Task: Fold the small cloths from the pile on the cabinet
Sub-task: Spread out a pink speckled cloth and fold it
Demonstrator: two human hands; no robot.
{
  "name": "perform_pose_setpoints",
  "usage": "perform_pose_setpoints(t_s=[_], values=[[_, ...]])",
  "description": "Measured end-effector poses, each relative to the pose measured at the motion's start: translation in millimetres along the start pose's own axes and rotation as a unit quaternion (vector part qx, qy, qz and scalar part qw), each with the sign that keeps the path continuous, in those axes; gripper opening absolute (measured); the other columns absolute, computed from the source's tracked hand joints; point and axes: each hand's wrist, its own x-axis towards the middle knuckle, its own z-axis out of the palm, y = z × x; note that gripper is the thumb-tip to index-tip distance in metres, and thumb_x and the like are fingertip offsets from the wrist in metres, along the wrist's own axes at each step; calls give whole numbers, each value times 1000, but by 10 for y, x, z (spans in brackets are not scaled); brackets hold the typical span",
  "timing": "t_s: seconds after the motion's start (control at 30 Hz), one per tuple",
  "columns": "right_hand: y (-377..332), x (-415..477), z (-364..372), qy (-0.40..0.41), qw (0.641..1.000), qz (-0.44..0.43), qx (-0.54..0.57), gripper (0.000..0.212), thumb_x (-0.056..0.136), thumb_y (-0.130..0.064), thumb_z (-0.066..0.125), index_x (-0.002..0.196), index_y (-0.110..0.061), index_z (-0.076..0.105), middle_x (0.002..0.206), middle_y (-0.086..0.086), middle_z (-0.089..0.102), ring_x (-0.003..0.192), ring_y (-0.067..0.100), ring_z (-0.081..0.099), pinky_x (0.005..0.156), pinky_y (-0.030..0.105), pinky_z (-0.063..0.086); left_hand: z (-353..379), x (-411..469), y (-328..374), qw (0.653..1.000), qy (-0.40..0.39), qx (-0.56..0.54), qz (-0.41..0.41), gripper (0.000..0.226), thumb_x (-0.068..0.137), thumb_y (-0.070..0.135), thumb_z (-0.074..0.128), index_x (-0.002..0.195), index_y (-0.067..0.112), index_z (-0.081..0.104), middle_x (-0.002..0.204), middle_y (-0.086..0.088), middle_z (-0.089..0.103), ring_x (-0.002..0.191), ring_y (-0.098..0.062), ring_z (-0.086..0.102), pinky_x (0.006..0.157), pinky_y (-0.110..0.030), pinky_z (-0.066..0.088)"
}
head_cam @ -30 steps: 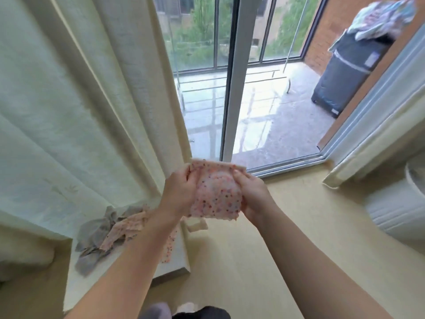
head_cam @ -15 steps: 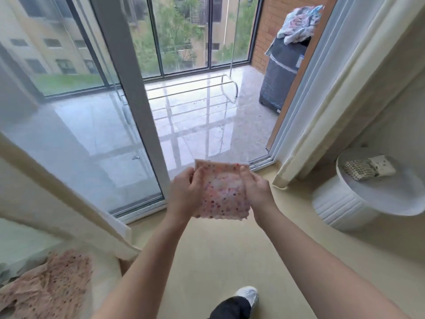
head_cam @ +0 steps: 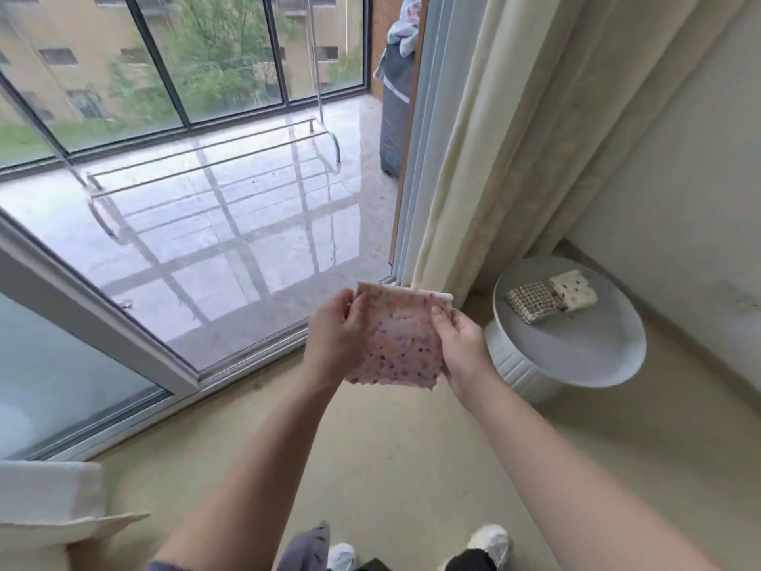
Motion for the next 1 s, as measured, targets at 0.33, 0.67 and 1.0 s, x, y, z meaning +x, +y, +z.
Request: perform_pose_setpoints(t_s=[0.33,0.67,1.0], values=[[-426,1040,-2070,-84,983,122,110,13,99,-12,53,106,-6,61,94,11,73,83,23,70,74,38,58,1925,234,774,959,-139,-183,-169,43,79,45,70,102,9,71,96,-14,73,85,-30,70,75,-44,54],[-357,2646,-3465,-60,970,234,41,13,98,-13,57,110,-11,59,103,12,71,88,24,68,63,33,58,3794,1106,849,938,-203,-118,-255,18,81,21,71,95,9,69,89,-11,68,81,-25,65,80,-49,55],[415,3968,-4514,-81,925,323,-180,24,91,-6,63,114,-14,59,108,7,69,91,20,67,70,32,56,5460,1645,340,912,-248,6,-327,7,78,16,54,78,12,60,75,-4,62,71,-20,61,66,-36,55]])
